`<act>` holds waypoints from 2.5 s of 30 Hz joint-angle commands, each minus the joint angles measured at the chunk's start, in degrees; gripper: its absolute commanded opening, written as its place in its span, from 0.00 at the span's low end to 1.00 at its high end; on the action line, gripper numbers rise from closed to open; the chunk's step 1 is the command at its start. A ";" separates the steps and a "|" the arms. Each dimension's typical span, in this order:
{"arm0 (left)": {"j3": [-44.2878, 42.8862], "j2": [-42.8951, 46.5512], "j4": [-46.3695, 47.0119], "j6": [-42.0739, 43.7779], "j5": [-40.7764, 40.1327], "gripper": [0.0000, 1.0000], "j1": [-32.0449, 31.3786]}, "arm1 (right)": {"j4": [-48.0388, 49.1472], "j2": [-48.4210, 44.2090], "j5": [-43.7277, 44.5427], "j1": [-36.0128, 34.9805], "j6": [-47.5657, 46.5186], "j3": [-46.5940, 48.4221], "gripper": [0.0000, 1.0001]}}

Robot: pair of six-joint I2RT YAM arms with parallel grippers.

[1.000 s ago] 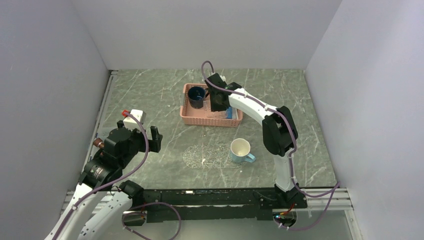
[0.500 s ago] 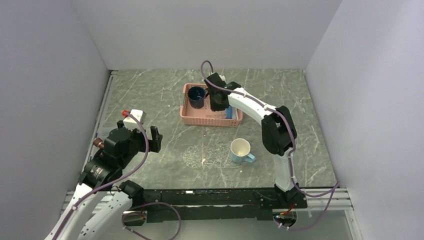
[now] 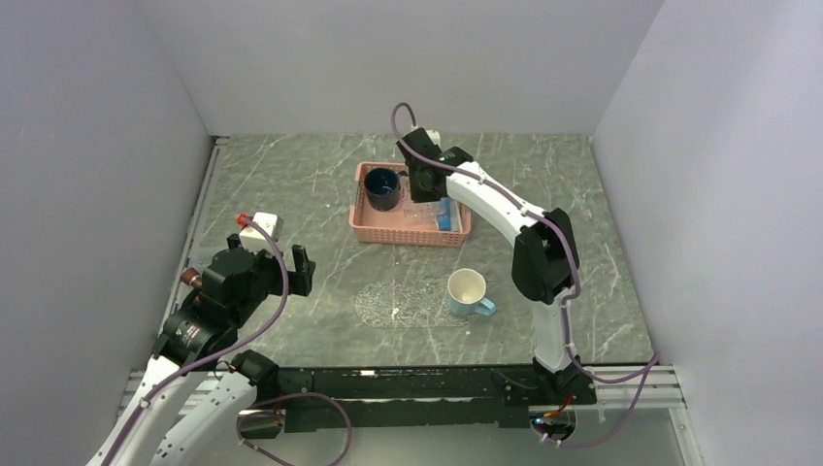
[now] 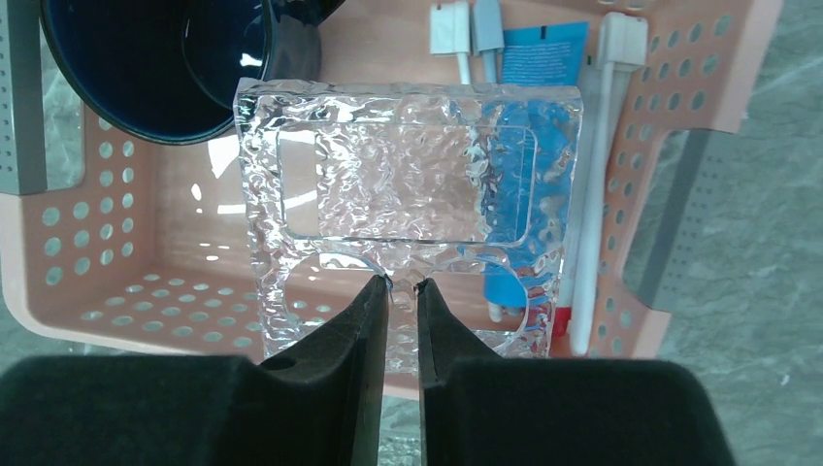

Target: Prepare toiletry sets of a toothbrush and toothpaste on the tray

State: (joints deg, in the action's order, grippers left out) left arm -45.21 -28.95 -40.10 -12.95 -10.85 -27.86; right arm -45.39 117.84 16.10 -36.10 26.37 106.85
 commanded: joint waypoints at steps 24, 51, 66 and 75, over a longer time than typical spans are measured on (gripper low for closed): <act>-0.32 1.09 1.17 -0.05 -0.94 0.99 -0.03 | -6.74 -23.34 10.08 -7.60 6.43 -5.35 0.00; -0.67 1.48 -1.38 -2.13 -5.64 0.99 -0.06 | -12.77 -25.99 15.61 -27.81 33.70 -21.23 0.00; -0.74 1.05 -1.39 -2.15 -6.34 0.99 -0.09 | -6.69 -27.01 11.93 -28.50 37.30 -32.19 0.00; -0.76 0.25 -1.41 -2.12 -6.52 0.99 -0.07 | -3.94 -26.39 10.46 -28.48 36.73 -34.42 0.00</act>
State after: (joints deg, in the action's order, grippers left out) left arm -45.21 -28.23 -41.91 -14.50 -16.43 -27.86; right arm -52.60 93.17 26.57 -64.29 62.65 72.79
